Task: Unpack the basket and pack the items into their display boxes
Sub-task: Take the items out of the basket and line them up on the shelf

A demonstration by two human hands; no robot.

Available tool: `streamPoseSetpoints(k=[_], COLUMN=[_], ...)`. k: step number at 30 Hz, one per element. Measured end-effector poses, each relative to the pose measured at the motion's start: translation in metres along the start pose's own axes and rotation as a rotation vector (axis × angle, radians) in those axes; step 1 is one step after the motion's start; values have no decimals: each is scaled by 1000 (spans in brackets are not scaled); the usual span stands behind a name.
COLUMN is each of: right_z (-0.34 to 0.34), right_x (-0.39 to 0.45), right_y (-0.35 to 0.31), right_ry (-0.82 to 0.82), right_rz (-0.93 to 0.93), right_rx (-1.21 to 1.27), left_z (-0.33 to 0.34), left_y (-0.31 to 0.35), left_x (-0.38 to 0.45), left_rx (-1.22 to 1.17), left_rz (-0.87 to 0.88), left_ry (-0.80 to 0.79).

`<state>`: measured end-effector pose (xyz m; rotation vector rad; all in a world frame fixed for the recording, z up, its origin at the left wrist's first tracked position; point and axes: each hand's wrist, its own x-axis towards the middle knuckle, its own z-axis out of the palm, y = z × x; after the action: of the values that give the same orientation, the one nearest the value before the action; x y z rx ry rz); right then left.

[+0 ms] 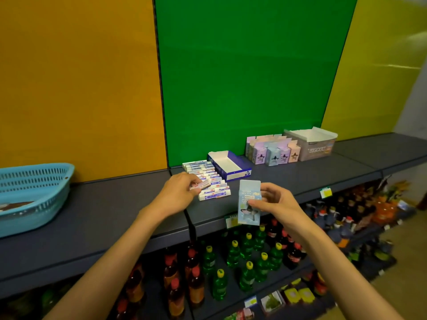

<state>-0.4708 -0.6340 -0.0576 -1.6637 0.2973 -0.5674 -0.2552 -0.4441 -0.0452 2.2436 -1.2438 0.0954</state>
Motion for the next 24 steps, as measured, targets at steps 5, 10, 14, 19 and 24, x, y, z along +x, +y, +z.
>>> streamPoseSetpoints(k=[5,10,14,19,24], right_z=[-38,-76,-104,-134,-153], right_x=[22,52,89,141,181], right_y=[15,37,48,54,63], right_ry=[-14,-53,-76,-108,-148], right_rz=[-7,-10,13,29,49], right_rx=[2,-45,-63,-113,-155], left_z=[22,45,63,87,102], left_y=[3,-4,-15,-22,-27], left_x=[39,84,123,155,170], left_rx=[52,118,183,351,469], left_rz=[-69,-123,-176,-202,-251], left_ry=[67,133,133,123,107])
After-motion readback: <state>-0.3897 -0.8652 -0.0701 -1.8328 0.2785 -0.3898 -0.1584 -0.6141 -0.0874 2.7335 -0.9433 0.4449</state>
